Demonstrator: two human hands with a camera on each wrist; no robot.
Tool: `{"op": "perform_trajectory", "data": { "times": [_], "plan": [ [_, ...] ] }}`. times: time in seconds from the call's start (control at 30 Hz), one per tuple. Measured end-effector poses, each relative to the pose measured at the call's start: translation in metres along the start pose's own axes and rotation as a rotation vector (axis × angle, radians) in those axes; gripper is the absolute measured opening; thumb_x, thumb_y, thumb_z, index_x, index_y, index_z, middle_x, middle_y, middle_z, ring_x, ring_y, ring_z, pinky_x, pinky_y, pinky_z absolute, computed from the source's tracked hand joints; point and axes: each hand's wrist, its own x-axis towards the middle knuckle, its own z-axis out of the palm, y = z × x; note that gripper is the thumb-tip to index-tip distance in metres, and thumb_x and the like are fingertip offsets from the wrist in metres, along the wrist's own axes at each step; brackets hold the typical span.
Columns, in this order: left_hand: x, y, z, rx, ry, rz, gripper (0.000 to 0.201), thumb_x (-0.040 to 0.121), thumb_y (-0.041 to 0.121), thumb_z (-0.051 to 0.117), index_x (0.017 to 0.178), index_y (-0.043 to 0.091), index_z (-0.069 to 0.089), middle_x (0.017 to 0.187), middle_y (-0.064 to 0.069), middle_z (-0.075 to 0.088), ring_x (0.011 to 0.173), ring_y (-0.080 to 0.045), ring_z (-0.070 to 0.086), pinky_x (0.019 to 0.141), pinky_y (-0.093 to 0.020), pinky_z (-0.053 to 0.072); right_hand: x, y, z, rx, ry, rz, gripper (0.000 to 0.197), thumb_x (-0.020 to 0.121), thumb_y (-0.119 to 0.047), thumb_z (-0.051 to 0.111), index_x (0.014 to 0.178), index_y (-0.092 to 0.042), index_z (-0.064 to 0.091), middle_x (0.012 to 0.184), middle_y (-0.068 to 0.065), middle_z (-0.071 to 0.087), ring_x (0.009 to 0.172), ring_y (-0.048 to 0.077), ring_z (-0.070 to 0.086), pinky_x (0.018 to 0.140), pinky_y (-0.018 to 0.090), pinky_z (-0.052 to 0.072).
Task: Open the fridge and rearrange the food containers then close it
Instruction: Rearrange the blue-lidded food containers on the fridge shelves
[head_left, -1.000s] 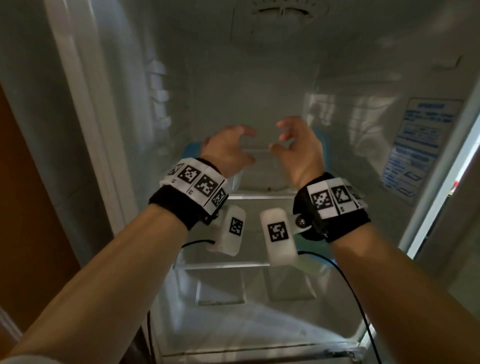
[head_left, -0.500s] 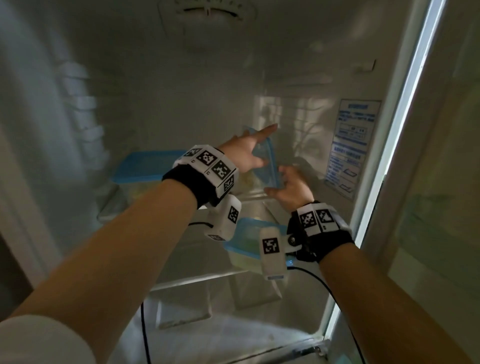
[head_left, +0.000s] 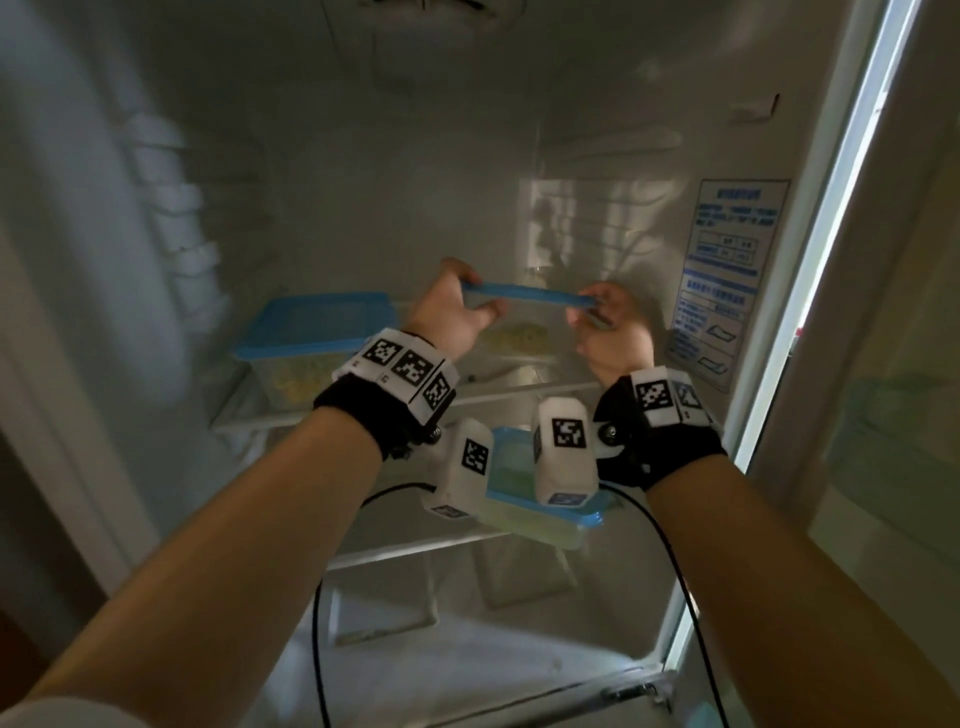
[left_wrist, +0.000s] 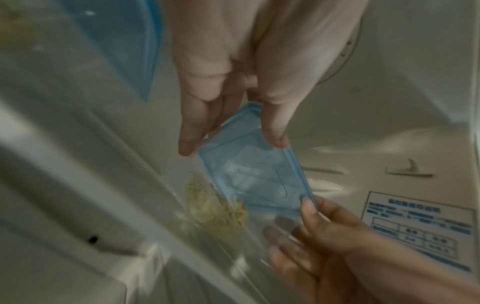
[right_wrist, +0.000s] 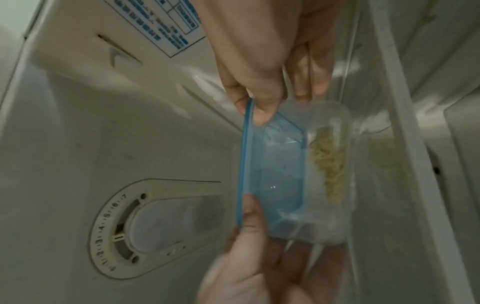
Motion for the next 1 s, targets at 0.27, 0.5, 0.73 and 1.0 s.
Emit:
{"op": "perform_trajectory", "data": {
  "times": [0.27,0.5,0.73,1.0],
  "plan": [
    [-0.035,-0.010,0.000,-0.190,0.091,0.081,0.029,0.078,0.024,0.068,0.079,0.028,0.040,0.069,0.005,0.042,0.062,-0.017,0.043,0.058,-0.032,0.044,-0.031,-0.018,-0.004,0.279,-0.209,0.208,0.069,0.070,-0.036,0.073,0.130,-0.039,0.039,0.116,-0.009,0.055,0.114,0.019,0.056,0.094,0.043,0.046],
    [-0.101,-0.007,-0.035,-0.397,0.063,0.187,0.033,0.065,0.026,0.073,0.077,0.031,0.042,0.089,0.000,0.055,0.070,-0.014,0.052,0.064,-0.035,0.044,-0.062,-0.026,-0.019,0.784,-0.387,0.528,0.093,0.048,-0.046,0.081,0.129,-0.011,0.053,0.136,0.015,0.052,0.119,0.040,0.055,0.100,0.065,0.037],
    [-0.172,-0.012,-0.083,-0.340,0.074,0.171,0.043,0.047,0.029,0.085,0.070,0.028,0.048,0.074,0.013,0.074,0.076,0.000,0.070,0.062,-0.020,0.056,-0.123,-0.030,-0.018,0.678,-0.582,0.546,0.086,0.056,-0.049,0.073,0.133,-0.016,0.050,0.144,0.020,0.044,0.126,0.043,0.048,0.098,0.067,0.038],
    [-0.231,-0.034,-0.113,-0.124,0.052,-0.045,0.038,0.043,0.042,0.075,0.066,0.028,0.048,0.068,0.014,0.072,0.063,0.007,0.068,0.056,-0.008,0.051,-0.164,-0.014,0.007,0.554,-0.660,0.697,0.083,0.050,-0.049,0.073,0.126,-0.024,0.054,0.124,0.010,0.060,0.096,0.030,0.070,0.075,0.054,0.055]
  ]
}}
